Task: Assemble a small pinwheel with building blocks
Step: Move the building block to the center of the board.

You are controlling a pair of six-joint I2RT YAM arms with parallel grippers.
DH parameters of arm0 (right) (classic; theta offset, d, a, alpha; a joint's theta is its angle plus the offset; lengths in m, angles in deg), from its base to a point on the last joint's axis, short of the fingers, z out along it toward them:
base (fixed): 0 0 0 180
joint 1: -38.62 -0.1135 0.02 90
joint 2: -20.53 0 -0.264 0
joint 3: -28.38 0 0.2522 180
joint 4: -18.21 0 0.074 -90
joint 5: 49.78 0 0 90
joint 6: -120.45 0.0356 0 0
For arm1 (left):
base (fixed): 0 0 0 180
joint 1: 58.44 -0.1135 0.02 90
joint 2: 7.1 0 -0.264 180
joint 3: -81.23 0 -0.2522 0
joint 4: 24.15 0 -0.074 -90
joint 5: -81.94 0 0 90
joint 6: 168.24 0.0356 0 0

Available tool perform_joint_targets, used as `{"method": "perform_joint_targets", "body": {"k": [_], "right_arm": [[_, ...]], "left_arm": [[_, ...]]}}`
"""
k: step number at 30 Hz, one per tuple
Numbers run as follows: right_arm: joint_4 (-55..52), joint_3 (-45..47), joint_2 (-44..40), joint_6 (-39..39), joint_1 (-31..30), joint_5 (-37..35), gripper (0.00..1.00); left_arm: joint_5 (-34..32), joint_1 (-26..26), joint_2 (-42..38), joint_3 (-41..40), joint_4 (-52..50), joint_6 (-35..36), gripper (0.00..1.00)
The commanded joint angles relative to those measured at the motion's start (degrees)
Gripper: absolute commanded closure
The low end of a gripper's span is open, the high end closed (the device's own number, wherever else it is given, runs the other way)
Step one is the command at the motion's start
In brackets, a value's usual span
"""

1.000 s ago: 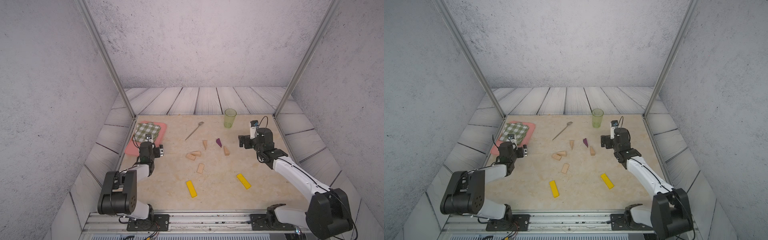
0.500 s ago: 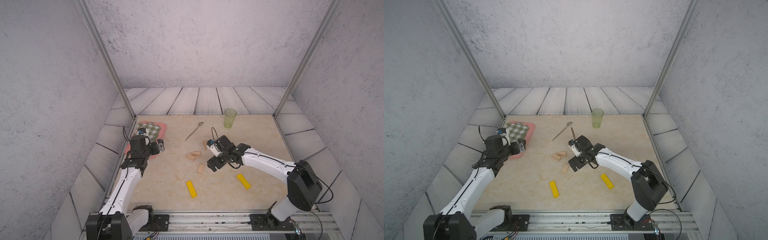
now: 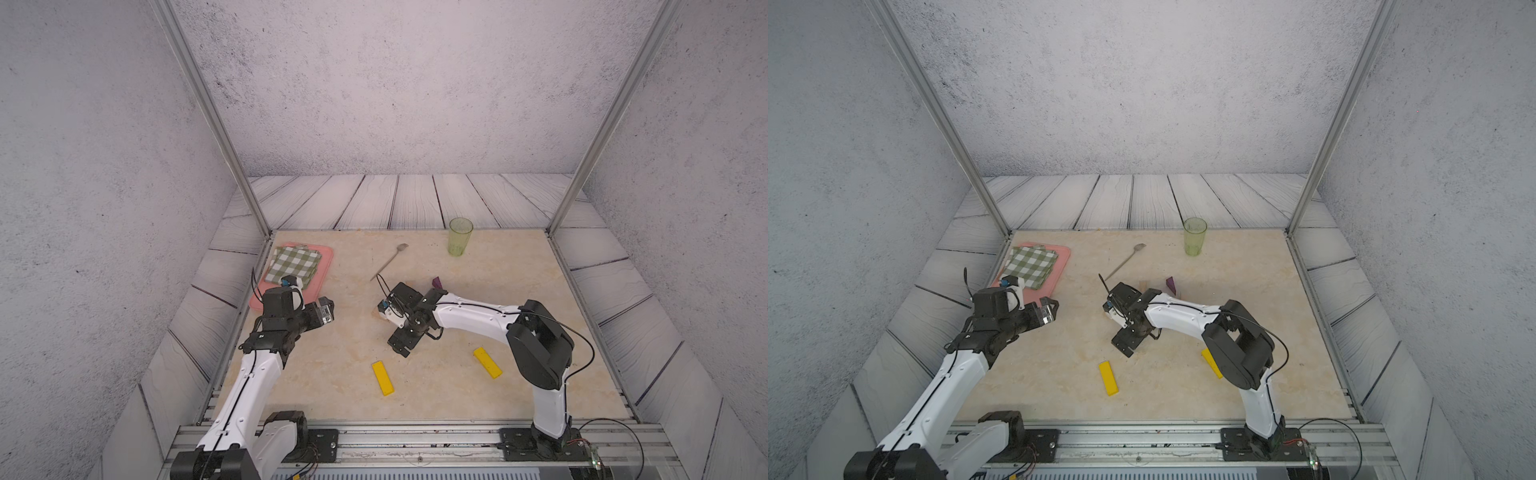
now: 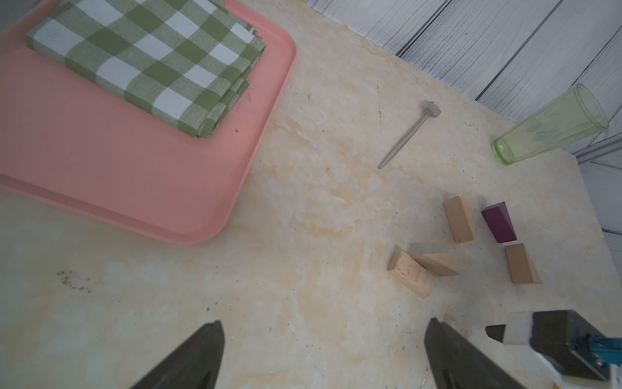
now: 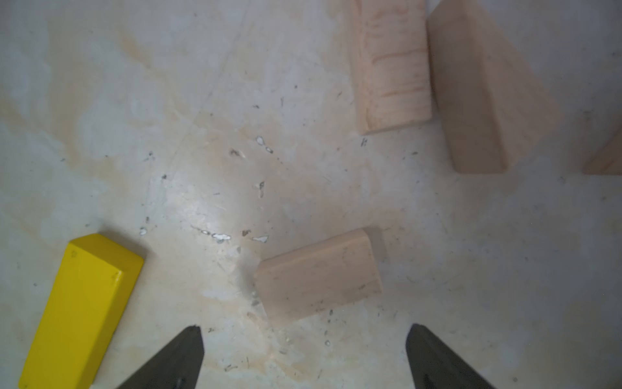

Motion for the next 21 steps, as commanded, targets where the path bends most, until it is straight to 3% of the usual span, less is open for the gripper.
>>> {"method": "perform_joint_targets", "body": {"k": [1,5,11,21], "right_arm": [[-2.7,-3.5,4.2,-1.3,0.0,-3.1,0.03],[-4.5,-7.2,7.6,-2.2,0.0,-4.0,0.06],[-6.3,-9.7,11.2,-1.5,0.1,-4.9,0.18],[-6.6,-9.4,10.9,9.6,2.5,-11.1,0.41]], "left_arm": [[1.0,-0.1,-0.8,-0.6,-0.3,-0.7,0.01],[1.1,0.0,-0.8,-0.6,-0.2,-0.6,0.01],[0.4,-0.1,-0.8,-0.5,-0.7,-0.4,0.01],[0.5,-0.1,-0.7,-0.5,-0.6,-0.8,0.02]]}}
